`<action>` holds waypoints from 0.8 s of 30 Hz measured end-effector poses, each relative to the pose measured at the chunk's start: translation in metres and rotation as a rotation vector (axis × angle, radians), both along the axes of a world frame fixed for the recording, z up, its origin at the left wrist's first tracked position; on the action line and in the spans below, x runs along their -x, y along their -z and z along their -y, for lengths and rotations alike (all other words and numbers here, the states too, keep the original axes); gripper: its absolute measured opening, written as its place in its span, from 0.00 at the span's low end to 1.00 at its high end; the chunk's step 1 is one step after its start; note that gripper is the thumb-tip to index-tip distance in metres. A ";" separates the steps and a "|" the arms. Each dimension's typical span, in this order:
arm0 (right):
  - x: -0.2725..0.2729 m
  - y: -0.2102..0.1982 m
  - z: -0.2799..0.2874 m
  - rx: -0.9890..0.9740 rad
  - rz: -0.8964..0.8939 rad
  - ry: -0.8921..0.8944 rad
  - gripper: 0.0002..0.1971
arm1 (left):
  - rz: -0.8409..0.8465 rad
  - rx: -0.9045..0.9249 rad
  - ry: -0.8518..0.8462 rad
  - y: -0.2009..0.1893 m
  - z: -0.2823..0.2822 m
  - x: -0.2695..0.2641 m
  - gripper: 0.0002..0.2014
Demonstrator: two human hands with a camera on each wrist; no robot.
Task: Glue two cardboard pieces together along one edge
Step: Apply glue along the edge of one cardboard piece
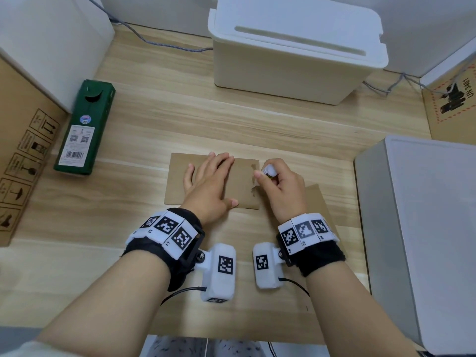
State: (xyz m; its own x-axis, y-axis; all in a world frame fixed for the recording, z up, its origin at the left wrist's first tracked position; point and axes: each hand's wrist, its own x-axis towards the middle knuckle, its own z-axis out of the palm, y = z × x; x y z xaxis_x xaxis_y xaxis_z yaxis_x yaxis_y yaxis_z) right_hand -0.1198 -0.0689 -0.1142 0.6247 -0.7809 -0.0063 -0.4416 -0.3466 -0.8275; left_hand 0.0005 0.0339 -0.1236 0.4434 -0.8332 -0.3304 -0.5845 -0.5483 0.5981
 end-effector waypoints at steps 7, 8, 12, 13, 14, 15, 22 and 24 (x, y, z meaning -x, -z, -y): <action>-0.005 0.000 0.008 -0.007 -0.020 0.012 0.07 | 0.002 -0.010 0.006 0.000 0.000 0.000 0.44; -0.001 0.000 0.006 -0.014 -0.029 0.001 0.07 | 0.003 -0.011 0.005 0.000 0.000 -0.001 0.44; 0.009 -0.002 -0.003 -0.050 -0.023 -0.029 0.07 | 0.006 -0.011 0.002 0.000 0.000 0.000 0.45; 0.007 -0.002 -0.002 -0.045 -0.011 -0.010 0.07 | 0.004 -0.012 0.003 0.000 0.001 0.000 0.45; 0.005 -0.001 0.000 -0.037 0.001 0.013 0.07 | 0.004 -0.012 0.004 -0.001 0.001 0.000 0.44; 0.003 0.000 0.003 -0.031 0.009 0.030 0.08 | 0.005 -0.011 0.004 -0.001 0.001 0.000 0.44; 0.015 0.002 -0.005 -0.079 -0.014 -0.027 0.08 | 0.005 -0.006 0.001 -0.001 -0.001 0.000 0.44; 0.012 0.002 -0.003 -0.077 0.013 0.011 0.08 | 0.005 -0.005 0.003 -0.001 0.000 0.000 0.44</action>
State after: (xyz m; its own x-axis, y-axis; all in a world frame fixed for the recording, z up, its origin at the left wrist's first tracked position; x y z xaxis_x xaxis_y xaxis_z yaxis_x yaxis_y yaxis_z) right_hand -0.1318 -0.0663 -0.1160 0.6167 -0.7850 -0.0584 -0.4342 -0.2774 -0.8571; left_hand 0.0007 0.0339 -0.1226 0.4430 -0.8328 -0.3320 -0.5891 -0.5496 0.5924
